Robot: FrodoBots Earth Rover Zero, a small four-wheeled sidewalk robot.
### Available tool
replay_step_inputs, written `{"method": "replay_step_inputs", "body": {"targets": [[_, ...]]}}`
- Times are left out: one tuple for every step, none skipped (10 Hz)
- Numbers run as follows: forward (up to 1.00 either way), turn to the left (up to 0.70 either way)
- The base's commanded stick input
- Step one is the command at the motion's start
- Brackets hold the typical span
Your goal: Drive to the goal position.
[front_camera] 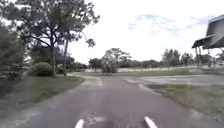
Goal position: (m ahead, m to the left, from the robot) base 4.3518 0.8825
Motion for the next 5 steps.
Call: {"method": "replay_step_inputs", "body": {"targets": [[0.7, 0.0], [0.7, 0.0], [0.7, 0.0], [0.7, 0.0], [0.7, 0.0]]}}
